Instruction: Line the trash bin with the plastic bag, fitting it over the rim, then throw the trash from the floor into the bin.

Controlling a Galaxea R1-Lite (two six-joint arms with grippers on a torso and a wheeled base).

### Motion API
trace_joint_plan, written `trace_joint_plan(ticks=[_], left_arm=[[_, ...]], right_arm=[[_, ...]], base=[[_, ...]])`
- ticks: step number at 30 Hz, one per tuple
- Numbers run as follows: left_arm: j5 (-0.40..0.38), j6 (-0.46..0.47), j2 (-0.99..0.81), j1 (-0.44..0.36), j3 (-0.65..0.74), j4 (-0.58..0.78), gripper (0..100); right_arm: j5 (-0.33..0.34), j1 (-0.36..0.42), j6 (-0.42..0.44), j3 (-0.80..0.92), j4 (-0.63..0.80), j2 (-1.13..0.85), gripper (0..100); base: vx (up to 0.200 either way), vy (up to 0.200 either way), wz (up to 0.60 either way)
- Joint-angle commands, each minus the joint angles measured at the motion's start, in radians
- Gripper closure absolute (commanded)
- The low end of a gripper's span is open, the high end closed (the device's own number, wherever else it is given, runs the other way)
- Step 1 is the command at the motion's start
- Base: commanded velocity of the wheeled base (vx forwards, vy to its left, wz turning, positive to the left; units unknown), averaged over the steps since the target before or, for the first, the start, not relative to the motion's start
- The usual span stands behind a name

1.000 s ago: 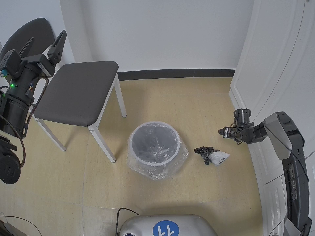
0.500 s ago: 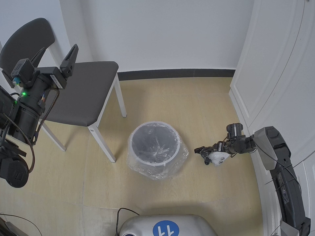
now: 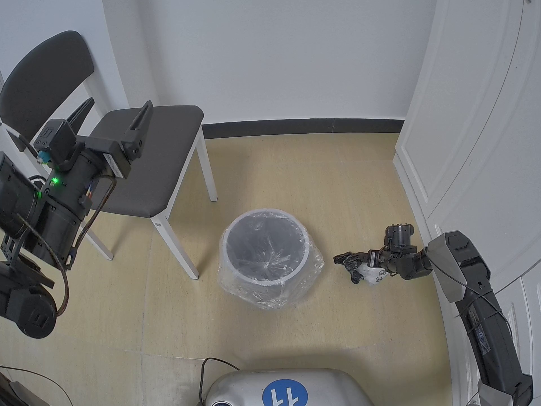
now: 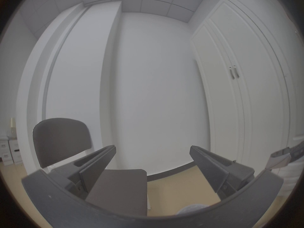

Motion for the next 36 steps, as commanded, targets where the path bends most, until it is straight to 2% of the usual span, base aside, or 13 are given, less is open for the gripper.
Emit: trace_joint_plan(ticks=[1, 7, 11, 23, 28, 32, 36], left_arm=[[-0.020, 0.041, -0.042, -0.038, 0.048, 0.001, 0], [-0.021, 0.063, -0.014, -0.039, 0.048, -0.001, 0], [-0.021, 0.061, -0.010, -0.039, 0.053, -0.001, 0], [-0.023, 0.057, -0.039, -0.039, 0.059, -0.002, 0], [-0.024, 0.109, -0.094, -0.062, 0.064, 0.001, 0], [-0.020, 0.126, -0.090, -0.111, 0.070, 0.003, 0], [-0.021, 0.118, -0.059, -0.116, 0.071, -0.001, 0]], right_arm=[[-0.022, 0.001, -0.003, 0.000, -0.034, 0.036, 0], [-0.002, -0.007, -0.012, 0.000, -0.008, 0.037, 0], [0.039, -0.010, -0.037, 0.000, 0.005, 0.036, 0], [0.032, -0.018, -0.041, 0.000, 0.011, 0.036, 0], [0.022, -0.030, -0.038, 0.000, 0.052, 0.034, 0], [0.027, -0.033, -0.041, 0.000, 0.061, 0.034, 0], [0.029, -0.033, -0.040, 0.000, 0.077, 0.033, 0]], base=[[0.200, 0.000, 0.00], [0.200, 0.000, 0.00], [0.000, 0.000, 0.00], [0.000, 0.000, 0.00], [0.000, 0.000, 0.00], [0.200, 0.000, 0.00], [0.100, 0.000, 0.00]])
